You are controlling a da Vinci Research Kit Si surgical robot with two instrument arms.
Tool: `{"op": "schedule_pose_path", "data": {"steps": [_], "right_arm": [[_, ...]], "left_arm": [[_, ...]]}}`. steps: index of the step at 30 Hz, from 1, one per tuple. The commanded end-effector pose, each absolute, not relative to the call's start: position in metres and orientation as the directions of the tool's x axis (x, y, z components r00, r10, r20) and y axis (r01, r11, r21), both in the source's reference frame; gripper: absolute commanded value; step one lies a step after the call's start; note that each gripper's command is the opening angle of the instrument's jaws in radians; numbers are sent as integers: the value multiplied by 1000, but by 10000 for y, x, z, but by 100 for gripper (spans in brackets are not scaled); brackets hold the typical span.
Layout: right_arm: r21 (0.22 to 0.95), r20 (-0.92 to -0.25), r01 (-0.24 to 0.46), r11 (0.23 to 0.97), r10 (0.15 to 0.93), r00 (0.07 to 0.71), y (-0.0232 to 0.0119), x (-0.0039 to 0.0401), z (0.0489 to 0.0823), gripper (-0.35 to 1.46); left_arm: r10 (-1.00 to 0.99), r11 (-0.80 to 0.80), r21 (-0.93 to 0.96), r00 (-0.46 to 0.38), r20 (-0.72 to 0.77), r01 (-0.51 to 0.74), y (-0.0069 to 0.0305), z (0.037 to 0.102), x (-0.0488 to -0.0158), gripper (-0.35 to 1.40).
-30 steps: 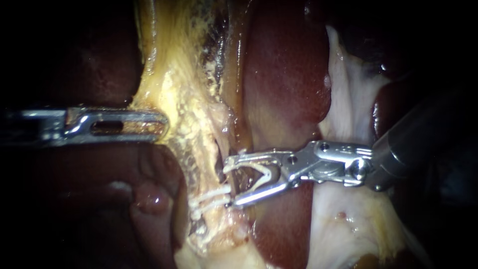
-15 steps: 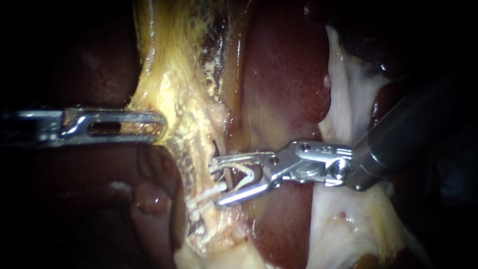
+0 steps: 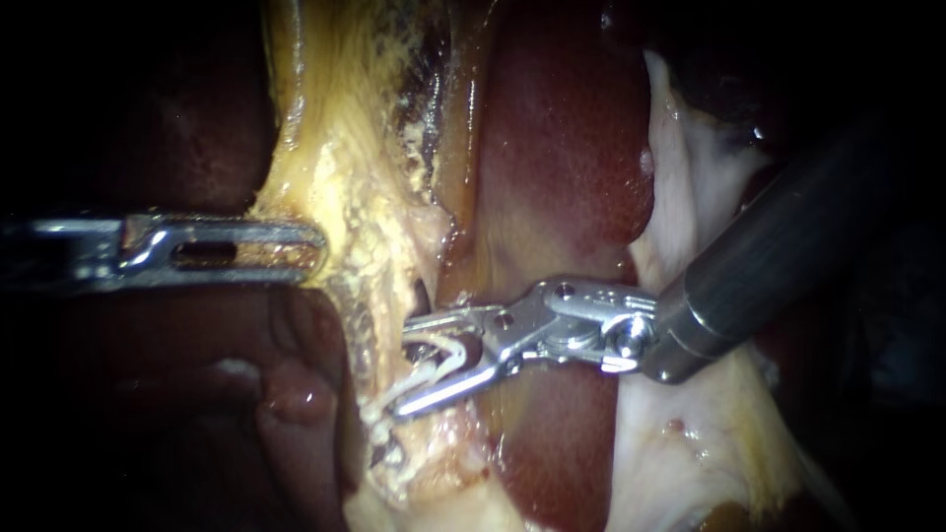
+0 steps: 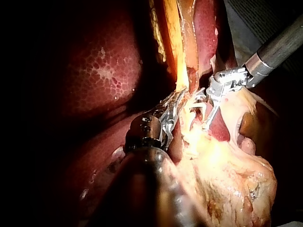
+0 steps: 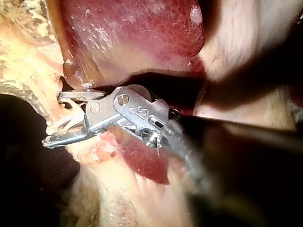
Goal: Clipping third clip left tube
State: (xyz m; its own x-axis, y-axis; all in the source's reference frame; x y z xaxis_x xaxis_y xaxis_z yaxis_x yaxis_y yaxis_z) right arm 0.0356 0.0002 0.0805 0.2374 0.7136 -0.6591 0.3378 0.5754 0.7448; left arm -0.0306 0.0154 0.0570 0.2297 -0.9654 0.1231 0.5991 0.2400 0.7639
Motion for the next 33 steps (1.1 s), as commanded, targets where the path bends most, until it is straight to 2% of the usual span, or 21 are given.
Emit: {"op": "schedule_pose_path", "data": {"steps": [1,23,27,33], "right_arm": [[750,-651,344,565,723,232,3,356,803,60],[777,-541,482,405,821,183,1,385,788,57],[793,-510,482,373,839,189,3,385,787,56],[849,-405,453,271,885,229,22,381,783,53]], "left_arm": [[-966,240,763,229,124,600,154,570,-306,-35],[-965,243,761,229,128,602,160,581,-300,-35],[-965,243,761,229,128,601,160,582,-300,-35],[-965,244,761,230,129,601,161,585,-298,-35]]}}
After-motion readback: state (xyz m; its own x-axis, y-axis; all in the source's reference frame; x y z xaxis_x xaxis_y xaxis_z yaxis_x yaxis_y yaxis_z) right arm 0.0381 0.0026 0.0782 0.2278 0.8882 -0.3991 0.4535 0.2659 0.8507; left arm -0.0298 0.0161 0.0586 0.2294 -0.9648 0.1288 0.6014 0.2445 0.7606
